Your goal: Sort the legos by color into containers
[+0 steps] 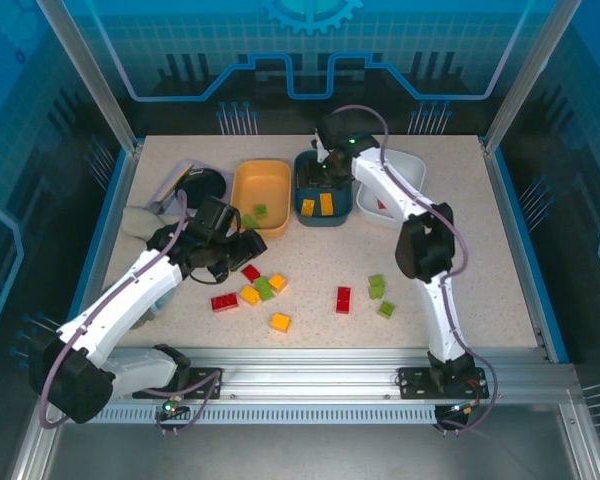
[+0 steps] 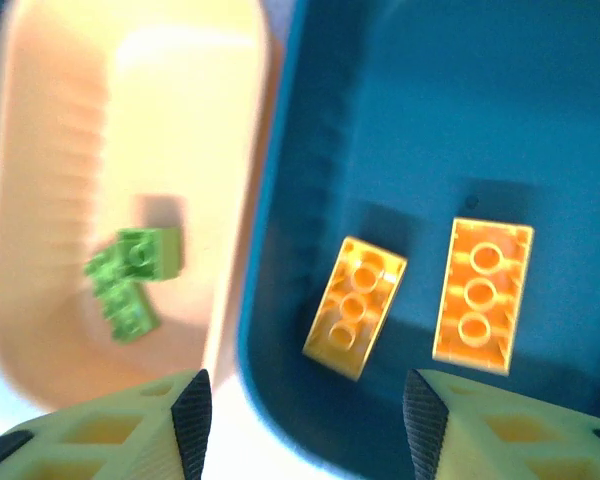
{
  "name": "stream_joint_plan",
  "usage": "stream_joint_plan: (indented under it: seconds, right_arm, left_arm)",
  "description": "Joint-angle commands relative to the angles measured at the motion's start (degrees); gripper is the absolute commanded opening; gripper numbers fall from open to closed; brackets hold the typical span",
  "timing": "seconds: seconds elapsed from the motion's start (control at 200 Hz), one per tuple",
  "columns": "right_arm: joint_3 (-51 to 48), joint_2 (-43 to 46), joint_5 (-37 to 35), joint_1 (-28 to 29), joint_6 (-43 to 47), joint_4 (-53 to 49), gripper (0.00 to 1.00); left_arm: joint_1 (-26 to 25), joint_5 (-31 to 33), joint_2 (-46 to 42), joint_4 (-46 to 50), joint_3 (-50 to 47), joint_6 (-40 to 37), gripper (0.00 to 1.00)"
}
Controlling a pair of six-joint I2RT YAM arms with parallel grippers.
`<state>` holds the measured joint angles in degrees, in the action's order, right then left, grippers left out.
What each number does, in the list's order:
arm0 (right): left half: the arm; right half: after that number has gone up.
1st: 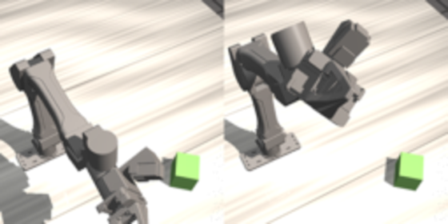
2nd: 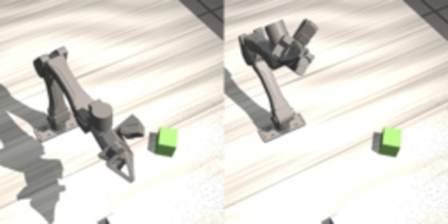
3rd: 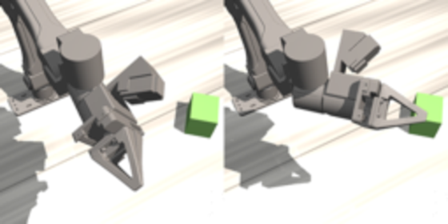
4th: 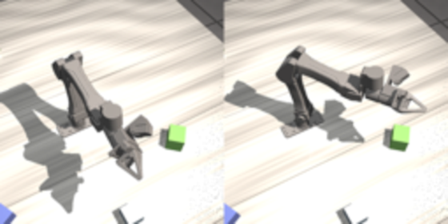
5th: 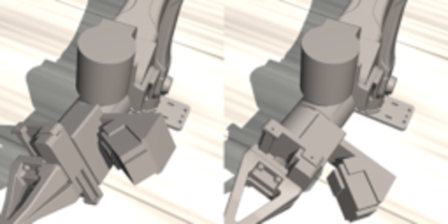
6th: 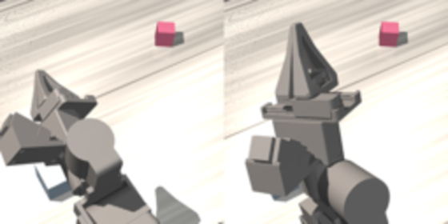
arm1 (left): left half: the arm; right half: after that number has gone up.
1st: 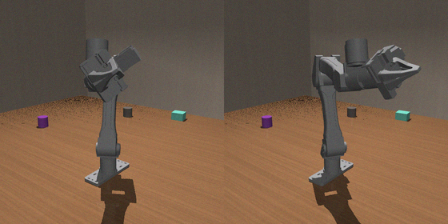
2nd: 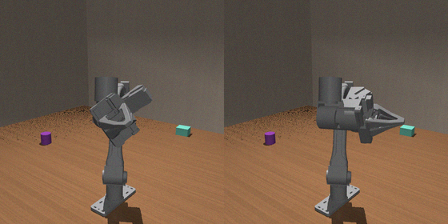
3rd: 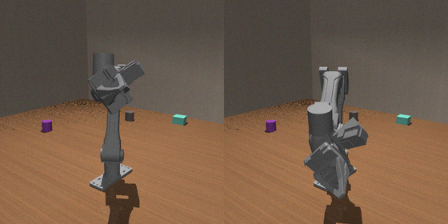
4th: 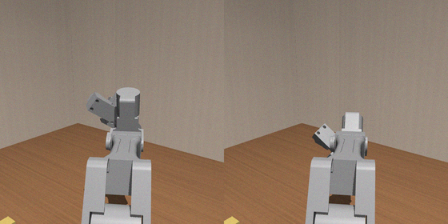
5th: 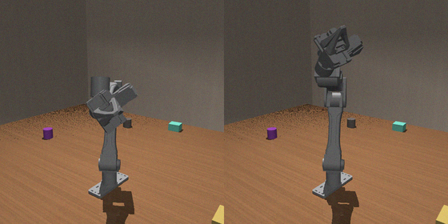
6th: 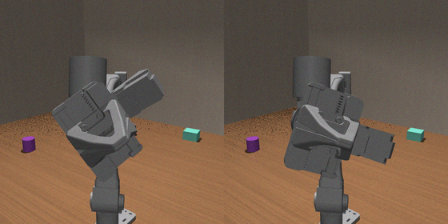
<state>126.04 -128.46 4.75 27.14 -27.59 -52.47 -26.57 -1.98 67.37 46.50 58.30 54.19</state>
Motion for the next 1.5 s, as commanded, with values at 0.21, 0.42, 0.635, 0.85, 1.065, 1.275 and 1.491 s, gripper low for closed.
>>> stream_joint_plan:
  seconds: [0.21, 0.42, 0.635, 0.85, 1.065, 1.275, 1.491]
  right_arm:
    - [-28.8, 26.3, 0.1, 6.5, 4.8, 9.9, 0.55]
    - [-44.3, 37.4, 0.0, 13.6, 7.8, 12.0, 0.58]
    - [-55.1, 42.1, -2.0, 24.5, 9.4, 12.9, 0.67]
    - [-58.2, 39.0, -5.2, 31.6, 5.9, 14.1, 0.76]
    - [-51.8, 28.8, -5.1, 30.6, 5.8, 15.5, 0.79]
    - [-43.8, 19.1, -5.1, 28.4, 7.1, 13.7, 0.78]
    - [-38.0, 11.5, -4.8, 27.1, 8.0, 11.9, 0.68]
  left_arm:
    - [-5.5, 2.0, -5.3, 3.4, -6.2, 5.5, 0.75]
    - [-8.2, 4.0, -10.8, 7.6, -9.6, 7.8, 0.75]
    - [-8.8, 7.2, -19.6, 10.8, -12.0, 9.9, 0.75]
    - [-8.9, 9.9, -26.1, 13.8, -12.9, 11.0, 0.75]
    - [-9.0, 9.0, -28.3, 14.2, -13.7, 11.6, 0.75]
    - [-9.1, 7.9, -31.1, 14.1, -14.3, 11.2, 0.76]
    - [-9.2, 8.0, -33.6, 14.6, -14.6, 12.1, 0.76]
